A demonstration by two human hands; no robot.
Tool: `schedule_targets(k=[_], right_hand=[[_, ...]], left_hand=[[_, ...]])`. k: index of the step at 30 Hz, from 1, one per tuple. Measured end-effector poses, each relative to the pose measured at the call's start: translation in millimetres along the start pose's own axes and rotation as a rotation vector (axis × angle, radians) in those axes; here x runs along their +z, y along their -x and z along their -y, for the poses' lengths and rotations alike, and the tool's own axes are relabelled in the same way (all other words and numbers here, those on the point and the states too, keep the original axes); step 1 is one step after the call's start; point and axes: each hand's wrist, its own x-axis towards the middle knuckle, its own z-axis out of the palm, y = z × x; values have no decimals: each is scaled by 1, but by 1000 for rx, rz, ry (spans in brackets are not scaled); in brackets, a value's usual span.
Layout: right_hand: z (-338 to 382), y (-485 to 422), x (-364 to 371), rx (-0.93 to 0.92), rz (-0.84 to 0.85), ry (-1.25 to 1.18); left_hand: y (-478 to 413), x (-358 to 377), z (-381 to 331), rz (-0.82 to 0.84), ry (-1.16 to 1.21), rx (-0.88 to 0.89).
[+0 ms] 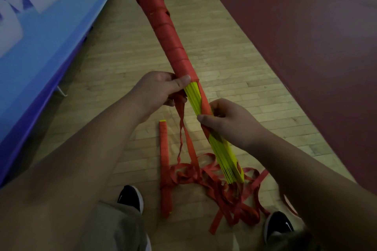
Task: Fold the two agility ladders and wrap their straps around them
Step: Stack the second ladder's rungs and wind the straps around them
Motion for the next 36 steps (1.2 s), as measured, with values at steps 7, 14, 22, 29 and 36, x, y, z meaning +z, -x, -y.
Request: schedule_targets(k=[7, 14, 22, 29, 36], right_hand=[[12, 9, -23, 21, 212, -195], [16, 13, -35, 14, 318, -179], [13, 13, -25, -42, 228, -234], [2, 6, -17, -5, 78, -214], [-3, 3, -6, 15, -24, -141]], left_hand=[[1, -3, 0, 38, 41, 81], [3, -1, 0, 111, 128, 114], [1, -1, 1, 83, 2, 121], [2, 1, 2, 59, -144, 37], [3, 3, 0, 94, 75, -169]])
